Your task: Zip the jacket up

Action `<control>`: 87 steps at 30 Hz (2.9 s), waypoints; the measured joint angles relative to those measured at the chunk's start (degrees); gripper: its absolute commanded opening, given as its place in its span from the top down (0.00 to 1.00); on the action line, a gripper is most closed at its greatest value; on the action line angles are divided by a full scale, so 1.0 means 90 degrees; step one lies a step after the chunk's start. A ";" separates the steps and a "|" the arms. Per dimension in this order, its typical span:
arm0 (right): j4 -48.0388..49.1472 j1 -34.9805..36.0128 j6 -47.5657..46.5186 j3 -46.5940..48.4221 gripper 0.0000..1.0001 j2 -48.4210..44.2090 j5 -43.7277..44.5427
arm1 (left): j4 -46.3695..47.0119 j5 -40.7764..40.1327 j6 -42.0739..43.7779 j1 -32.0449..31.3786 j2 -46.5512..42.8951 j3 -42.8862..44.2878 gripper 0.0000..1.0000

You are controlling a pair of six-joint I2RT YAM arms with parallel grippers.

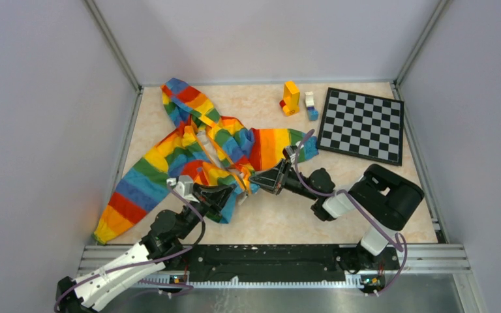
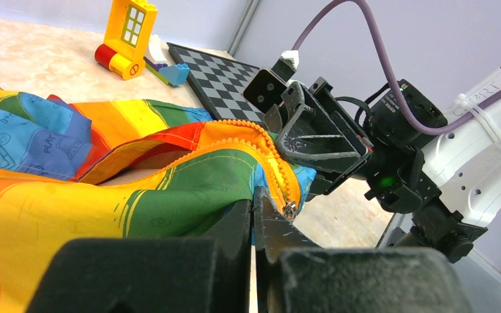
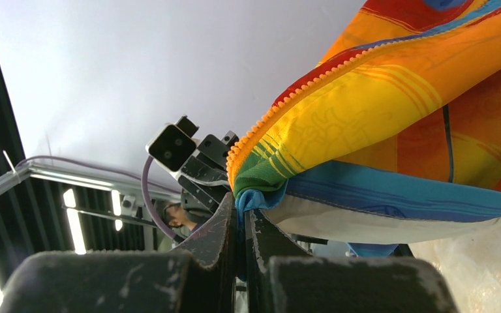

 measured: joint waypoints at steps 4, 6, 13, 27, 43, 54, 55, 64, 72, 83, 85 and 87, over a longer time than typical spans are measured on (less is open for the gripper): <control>0.0000 0.0000 0.0022 0.0002 1.00 0.0015 -0.0002 | 0.0066 0.0000 0.0000 0.0000 0.0002 0.0000 1.00; 0.0000 0.0000 0.0027 0.0005 1.00 0.0015 -0.0002 | 0.0114 0.0000 0.0000 0.0000 0.0010 0.0000 1.00; 0.0000 0.0000 0.0053 0.0007 1.00 0.0015 -0.0005 | 0.0187 0.0002 0.0000 0.0000 0.0109 0.0000 1.00; 0.0000 0.0000 0.0049 0.0010 1.00 0.0015 -0.0036 | 0.0199 -0.0058 0.0000 0.0000 0.0112 0.0000 1.00; 0.0000 0.0007 0.0051 0.0141 1.00 0.0017 -0.0027 | 0.0272 -0.0044 0.0000 0.0000 0.0289 0.0000 1.00; 0.0000 0.0007 0.0051 0.0129 1.00 0.0085 -0.0024 | 0.0158 -0.0051 -0.0005 0.0000 -0.0158 0.0000 1.00; 0.0002 0.0007 0.0051 0.0129 1.00 0.0085 -0.0027 | 0.0148 -0.0053 -0.0007 0.0000 -0.0211 0.0000 1.00; 0.0002 0.0007 0.0049 0.0129 1.00 0.0085 -0.0034 | 0.0080 -0.0061 -0.0007 0.0000 -0.0238 0.0000 1.00; 0.0002 0.0007 0.0049 0.0129 1.00 0.0085 -0.0053 | 0.0134 -0.0075 -0.0019 0.0000 -0.0041 0.0000 1.00; 0.0002 0.0007 0.0049 0.0129 1.00 0.0085 -0.0056 | 0.0214 -0.0080 -0.0032 0.0000 0.0070 0.0000 1.00; 0.0000 0.0007 0.0049 0.0129 1.00 0.0085 -0.0051 | 0.0216 -0.0078 -0.0032 0.0000 0.0070 0.0000 1.00; 0.0000 0.0007 0.0049 0.0129 1.00 0.0085 -0.0051 | 0.0216 -0.0075 -0.0032 0.0000 0.0070 0.0000 1.00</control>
